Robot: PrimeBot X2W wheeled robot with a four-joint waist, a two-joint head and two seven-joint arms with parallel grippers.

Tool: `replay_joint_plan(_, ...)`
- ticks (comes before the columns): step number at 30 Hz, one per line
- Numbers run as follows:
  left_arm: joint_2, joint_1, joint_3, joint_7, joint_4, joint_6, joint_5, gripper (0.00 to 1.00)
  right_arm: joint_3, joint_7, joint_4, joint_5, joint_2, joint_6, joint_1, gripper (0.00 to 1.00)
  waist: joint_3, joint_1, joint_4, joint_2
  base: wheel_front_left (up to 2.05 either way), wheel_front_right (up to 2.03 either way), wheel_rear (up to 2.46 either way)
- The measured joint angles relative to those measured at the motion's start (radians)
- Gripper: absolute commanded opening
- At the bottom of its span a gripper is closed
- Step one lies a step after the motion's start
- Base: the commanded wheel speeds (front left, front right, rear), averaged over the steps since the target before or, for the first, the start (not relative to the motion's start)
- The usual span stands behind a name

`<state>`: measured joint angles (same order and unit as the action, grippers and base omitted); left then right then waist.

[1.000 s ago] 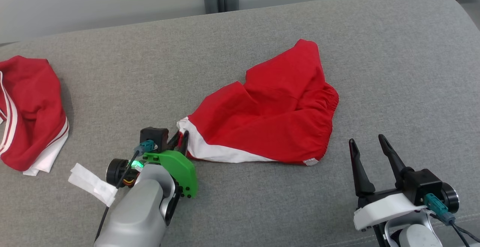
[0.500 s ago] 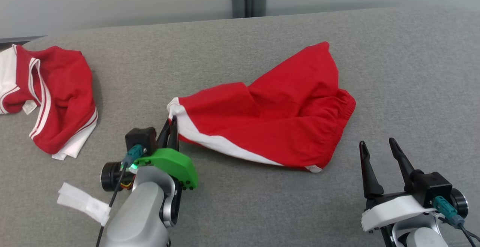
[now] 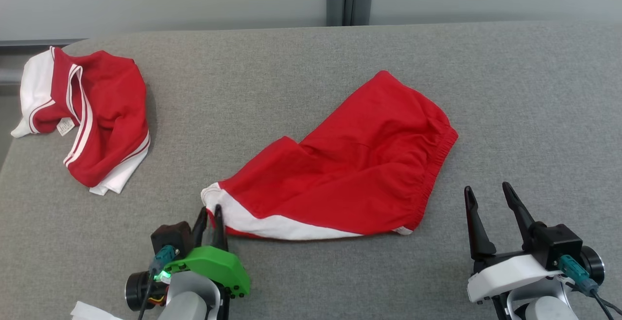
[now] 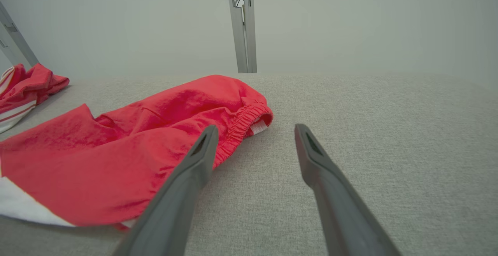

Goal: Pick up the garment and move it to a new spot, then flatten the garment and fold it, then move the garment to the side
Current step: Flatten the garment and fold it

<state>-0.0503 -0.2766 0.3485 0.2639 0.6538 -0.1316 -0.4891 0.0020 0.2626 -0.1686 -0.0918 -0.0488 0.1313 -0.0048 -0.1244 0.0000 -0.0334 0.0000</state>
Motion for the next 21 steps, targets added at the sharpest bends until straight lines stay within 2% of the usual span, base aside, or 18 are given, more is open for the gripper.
replay_joint_plan(4, 0.001, 0.015, -0.008, 0.0, -0.044, 0.008, -0.013, 1.0, -0.006, 0.0, -0.003, 0.0, 0.0, 0.0, 0.0, 1.0, 0.009, 0.0, 0.005, 0.0, 0.0, 0.0, 0.0)
replay_joint_plan(9, 0.002, 0.046, -0.051, 0.0, -0.127, 0.01, 0.029, 1.0, -0.016, 0.0, -0.001, 0.0, 0.0, 0.0, 0.0, 1.0, 0.028, 0.0, 0.007, 0.0, 0.0, 0.0, 0.0)
replay_joint_plan(16, 0.002, 0.092, -0.074, 0.0, -0.21, 0.063, 0.106, 1.0, -0.025, 0.0, 0.008, 0.018, 0.0, 0.0, 0.012, 1.0, 0.077, 0.0, 0.004, 0.0, 0.0, 0.0, 0.0)
replay_joint_plan(21, 0.002, 0.132, -0.073, 0.0, -0.248, 0.079, 0.111, 1.0, -0.022, 0.0, 0.011, 0.022, 0.0, 0.0, 0.026, 1.0, 0.118, 0.0, -0.004, 0.0, 0.0, 0.0, 0.0)
